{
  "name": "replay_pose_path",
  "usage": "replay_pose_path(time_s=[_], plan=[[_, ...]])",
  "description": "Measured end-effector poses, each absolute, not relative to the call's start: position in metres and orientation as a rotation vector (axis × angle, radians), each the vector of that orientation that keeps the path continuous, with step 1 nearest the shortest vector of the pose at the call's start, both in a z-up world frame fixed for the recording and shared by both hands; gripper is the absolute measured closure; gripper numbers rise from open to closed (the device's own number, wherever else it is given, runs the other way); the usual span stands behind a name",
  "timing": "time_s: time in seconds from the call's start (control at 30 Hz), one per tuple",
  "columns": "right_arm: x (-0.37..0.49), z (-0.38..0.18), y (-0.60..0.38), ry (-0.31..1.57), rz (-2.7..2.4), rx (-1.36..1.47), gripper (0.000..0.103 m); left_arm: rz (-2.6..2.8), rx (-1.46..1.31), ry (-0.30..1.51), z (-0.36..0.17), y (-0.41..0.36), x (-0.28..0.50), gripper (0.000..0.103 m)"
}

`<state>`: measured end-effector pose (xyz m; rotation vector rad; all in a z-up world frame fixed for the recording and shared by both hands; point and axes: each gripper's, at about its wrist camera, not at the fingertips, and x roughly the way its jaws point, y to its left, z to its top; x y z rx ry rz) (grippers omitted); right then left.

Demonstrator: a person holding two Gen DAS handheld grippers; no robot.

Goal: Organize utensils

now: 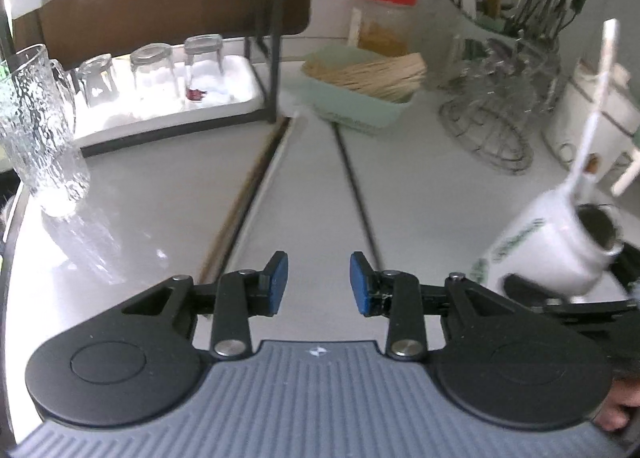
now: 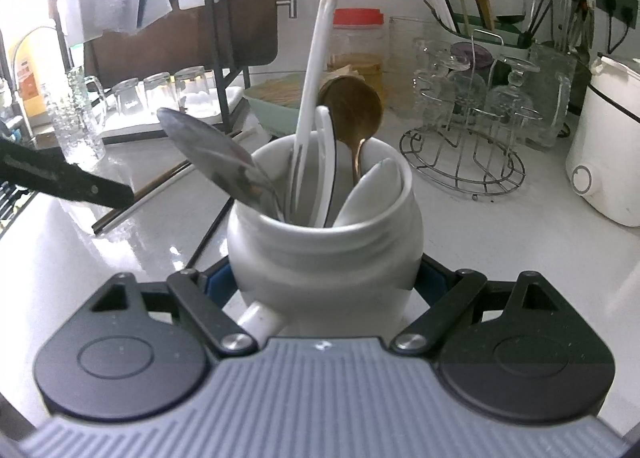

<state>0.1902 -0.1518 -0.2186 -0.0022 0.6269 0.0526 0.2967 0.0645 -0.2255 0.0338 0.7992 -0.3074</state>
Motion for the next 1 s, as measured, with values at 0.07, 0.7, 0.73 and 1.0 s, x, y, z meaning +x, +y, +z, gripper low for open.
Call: replay_pose_path(time_s=[0.07, 0.7, 0.73, 1.0], plan=[[0.190, -0.218, -0.151, 0.628, 0.044, -0.001, 0.012, -0.292, 0.047, 0.795, -0.232, 0.070, 0.307, 0.064], [0.191, -0.217, -0.144, 0.634, -0.016, 0.001, 0.012, -0.313, 0.110, 0.791, -0.265, 0.107, 0.369, 0.095], [0.191, -0.217, -0.144, 0.636, -0.016, 0.001, 0.012, -0.319, 0.112, 0.792, -0.267, 0.107, 0.370, 0.095], [0.194, -0.217, -0.143, 0.647, -0.022, 0.003, 0.012, -0.297, 0.102, 0.801, -0.267, 0.107, 0.365, 0.096]])
